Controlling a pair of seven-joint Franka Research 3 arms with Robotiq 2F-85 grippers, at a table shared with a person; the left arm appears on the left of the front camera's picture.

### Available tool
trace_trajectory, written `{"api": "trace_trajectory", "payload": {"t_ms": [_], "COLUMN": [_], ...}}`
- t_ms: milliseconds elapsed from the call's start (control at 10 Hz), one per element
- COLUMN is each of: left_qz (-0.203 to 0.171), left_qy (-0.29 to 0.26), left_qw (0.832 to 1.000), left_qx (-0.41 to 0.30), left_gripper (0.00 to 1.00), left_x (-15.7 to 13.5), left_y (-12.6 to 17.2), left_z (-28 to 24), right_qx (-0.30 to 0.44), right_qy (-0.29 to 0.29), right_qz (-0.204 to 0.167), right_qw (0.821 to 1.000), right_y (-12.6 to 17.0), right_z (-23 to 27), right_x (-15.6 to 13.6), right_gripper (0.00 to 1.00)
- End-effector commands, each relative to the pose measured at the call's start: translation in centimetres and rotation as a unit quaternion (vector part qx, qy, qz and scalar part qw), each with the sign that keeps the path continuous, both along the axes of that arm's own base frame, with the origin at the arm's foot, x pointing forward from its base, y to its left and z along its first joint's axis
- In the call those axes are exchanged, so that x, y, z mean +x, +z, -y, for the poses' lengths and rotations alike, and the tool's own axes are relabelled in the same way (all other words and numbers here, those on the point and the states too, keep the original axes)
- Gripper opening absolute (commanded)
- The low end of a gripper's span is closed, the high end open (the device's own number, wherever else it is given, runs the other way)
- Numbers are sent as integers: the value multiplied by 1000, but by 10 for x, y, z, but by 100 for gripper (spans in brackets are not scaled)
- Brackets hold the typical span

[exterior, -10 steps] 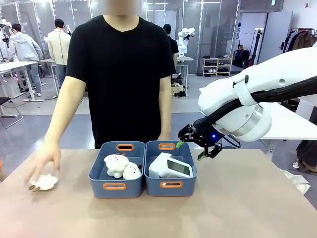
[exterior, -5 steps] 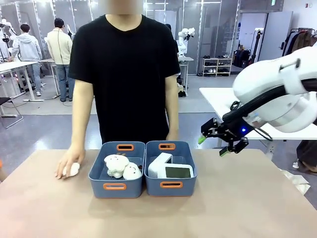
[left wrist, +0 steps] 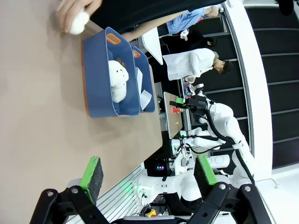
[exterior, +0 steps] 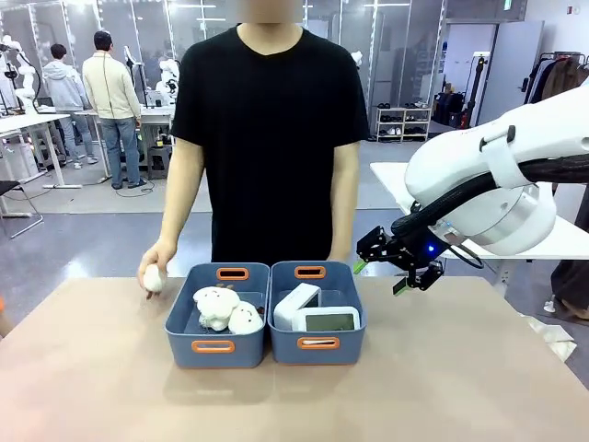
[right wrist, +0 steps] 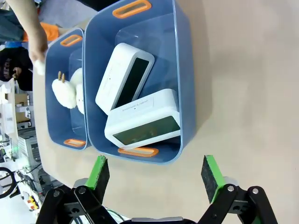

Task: Sort the digital clocks into the basket.
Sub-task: Pick up the Digital clock from the table and place it into the empty Plastic storage basket.

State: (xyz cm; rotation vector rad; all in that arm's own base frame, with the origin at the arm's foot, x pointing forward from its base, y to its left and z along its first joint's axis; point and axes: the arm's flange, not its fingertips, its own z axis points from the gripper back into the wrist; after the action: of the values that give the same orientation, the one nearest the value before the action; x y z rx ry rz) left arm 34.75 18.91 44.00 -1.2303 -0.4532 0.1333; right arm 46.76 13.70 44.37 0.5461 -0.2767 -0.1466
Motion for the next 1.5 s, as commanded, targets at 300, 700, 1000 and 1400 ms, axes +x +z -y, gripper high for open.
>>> {"api": "trace_trajectory", "payload": {"t_ms": [300,700,1000,1400], "left_qz": [2,2,2,2], "left_qy": [-8,-8,-8,-8], "left_qw": [1000,1000,1000,1000], "left_qx": [-1,-1,-1,-1], "left_gripper": [100,100,100,100], "left_x": [-3,-3,-3,-3], "left_y": [2,2,2,2], "left_z": [0,0,0,0], "right_qx": [5,20,158,355], "right_qy": [-14,6,76,48], "right_qz": [1,5,-19,3], "right_qw": [1000,1000,984,933], "right_y": [2,14,33,6], "right_z": [-2,33,179,331], "right_x": [2,-7,-53,-83], "right_gripper": [100,100,100,100]}}
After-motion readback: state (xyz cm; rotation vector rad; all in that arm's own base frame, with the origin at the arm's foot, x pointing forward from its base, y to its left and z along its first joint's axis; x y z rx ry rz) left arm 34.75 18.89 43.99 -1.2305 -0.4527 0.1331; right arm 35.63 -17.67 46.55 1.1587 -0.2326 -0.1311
